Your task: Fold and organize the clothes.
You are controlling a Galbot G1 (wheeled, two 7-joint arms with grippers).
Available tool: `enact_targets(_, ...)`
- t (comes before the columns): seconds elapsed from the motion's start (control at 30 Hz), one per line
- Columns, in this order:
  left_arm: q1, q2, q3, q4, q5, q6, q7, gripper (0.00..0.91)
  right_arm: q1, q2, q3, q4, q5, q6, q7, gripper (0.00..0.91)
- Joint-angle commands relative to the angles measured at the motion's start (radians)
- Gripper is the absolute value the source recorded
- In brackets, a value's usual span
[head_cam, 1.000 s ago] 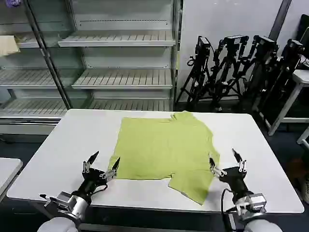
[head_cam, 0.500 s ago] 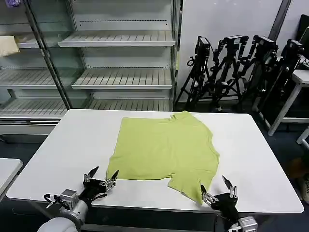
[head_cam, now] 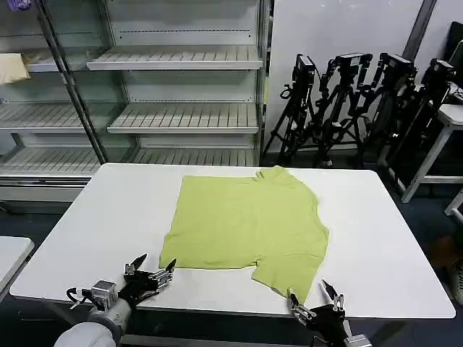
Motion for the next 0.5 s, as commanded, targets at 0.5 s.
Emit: enact_targets(0.5,0.015,-0.004,0.009,-0.037,0.007,0.016,0.045,0.020,-0.001,-0.003,-0.002,0.009,0.003,-0.004,-0.019,0.000)
